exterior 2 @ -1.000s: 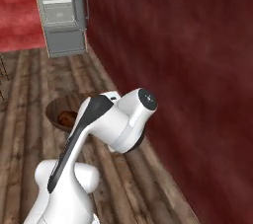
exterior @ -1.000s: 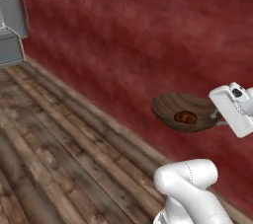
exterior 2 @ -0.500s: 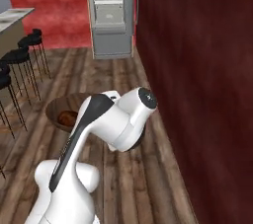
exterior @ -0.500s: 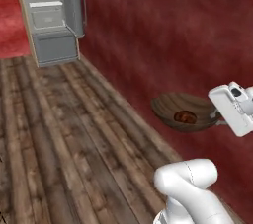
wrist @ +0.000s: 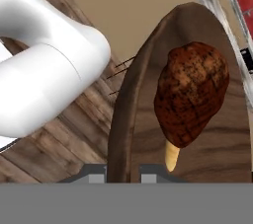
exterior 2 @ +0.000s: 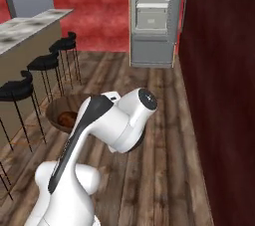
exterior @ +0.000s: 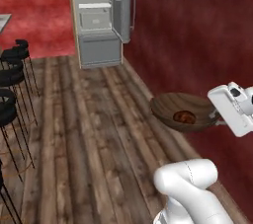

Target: Place one of the steaks on the plate and the other in the bowl. Then place the bowl in the fridge.

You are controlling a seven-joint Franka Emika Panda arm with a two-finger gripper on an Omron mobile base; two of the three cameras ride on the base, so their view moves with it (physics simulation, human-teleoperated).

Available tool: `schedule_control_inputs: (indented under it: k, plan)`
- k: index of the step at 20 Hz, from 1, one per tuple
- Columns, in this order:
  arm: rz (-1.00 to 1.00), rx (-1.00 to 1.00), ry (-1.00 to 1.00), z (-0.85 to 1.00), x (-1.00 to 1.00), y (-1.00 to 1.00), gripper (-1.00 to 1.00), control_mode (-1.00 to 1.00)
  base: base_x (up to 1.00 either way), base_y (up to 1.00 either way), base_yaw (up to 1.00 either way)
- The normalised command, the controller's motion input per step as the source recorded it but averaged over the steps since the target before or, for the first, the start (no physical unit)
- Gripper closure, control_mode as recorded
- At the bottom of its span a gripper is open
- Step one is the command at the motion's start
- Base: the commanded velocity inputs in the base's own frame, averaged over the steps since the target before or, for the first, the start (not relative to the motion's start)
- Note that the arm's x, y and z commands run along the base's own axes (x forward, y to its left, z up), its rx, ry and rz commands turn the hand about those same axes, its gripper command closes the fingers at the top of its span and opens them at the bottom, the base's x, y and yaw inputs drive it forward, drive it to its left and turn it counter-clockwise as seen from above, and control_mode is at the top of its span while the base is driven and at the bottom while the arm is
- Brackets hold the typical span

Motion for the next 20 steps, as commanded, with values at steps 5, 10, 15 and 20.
schedule_control_inputs:
  k: [5,10,15,20]
  plan:
    - [0.0,0.0,0.0,0.0,0.0,0.0,1.0,1.0,1.0,0.0,0.3]
    - [0.0,0.0,0.0,0.0,0.0,0.0,1.0,1.0,1.0,0.0,0.1]
    - [0.0,0.0,0.0,0.0,0.0,0.0,1.0,1.0,1.0,0.05,0.0]
    - [0.0,0.0,0.0,0.0,0.0,0.0,1.0,1.0,1.0,0.34,-0.07]
